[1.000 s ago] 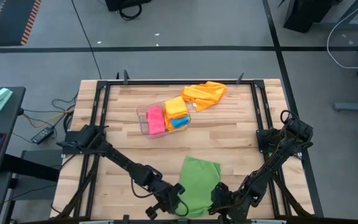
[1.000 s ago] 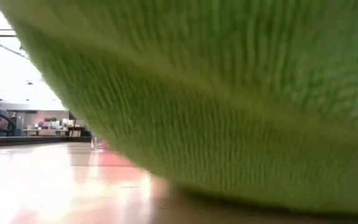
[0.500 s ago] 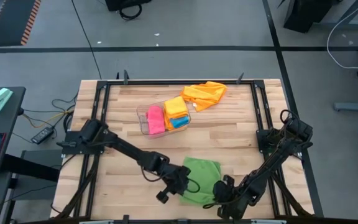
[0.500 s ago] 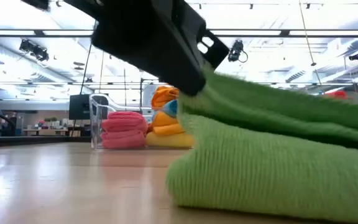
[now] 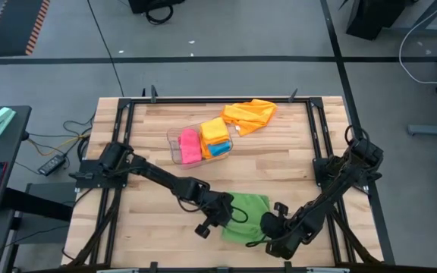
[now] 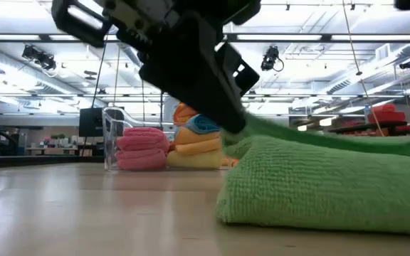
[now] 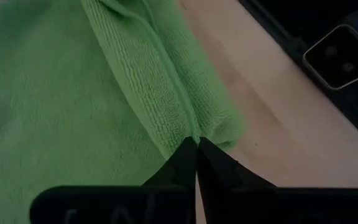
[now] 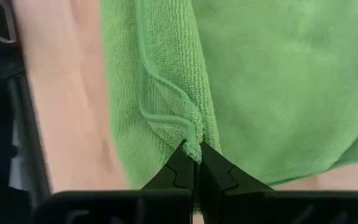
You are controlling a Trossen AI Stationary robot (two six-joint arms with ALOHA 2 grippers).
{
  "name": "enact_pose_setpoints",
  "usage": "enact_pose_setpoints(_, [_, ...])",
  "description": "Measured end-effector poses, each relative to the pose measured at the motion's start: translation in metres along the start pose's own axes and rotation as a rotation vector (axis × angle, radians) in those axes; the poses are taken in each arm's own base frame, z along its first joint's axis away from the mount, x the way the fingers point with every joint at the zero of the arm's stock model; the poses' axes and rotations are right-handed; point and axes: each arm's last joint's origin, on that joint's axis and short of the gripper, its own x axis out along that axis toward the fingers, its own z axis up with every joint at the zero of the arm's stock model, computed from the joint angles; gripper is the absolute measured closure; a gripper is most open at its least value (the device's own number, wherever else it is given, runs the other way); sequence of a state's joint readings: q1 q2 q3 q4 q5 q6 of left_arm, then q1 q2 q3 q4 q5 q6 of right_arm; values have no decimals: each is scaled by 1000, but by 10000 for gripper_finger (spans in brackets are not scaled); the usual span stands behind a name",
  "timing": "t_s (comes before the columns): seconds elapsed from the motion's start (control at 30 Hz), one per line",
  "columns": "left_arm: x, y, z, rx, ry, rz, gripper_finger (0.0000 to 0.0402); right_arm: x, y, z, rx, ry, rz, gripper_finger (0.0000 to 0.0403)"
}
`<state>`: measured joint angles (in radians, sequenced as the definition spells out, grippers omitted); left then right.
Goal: Fold microfiber towels
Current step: Fold the green microfiber cloth
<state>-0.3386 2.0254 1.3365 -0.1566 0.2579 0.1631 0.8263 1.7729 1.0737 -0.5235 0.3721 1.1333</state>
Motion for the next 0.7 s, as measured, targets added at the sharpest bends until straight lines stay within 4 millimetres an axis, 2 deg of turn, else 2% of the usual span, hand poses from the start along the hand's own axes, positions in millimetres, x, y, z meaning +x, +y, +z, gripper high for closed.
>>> enact_pose_setpoints(0.27, [0, 1, -6, -4, 66, 71, 375, 5, -7, 11, -55, 2, -27, 395])
enact_pose_setpoints(0.5, [-1, 7, -7, -4, 73, 103, 385, 4, -10, 8, -47, 30, -55, 394])
enact_pose_setpoints(0.7, [4, 6, -10, -11, 84, 97, 362, 4, -9, 8, -65, 26, -51, 348])
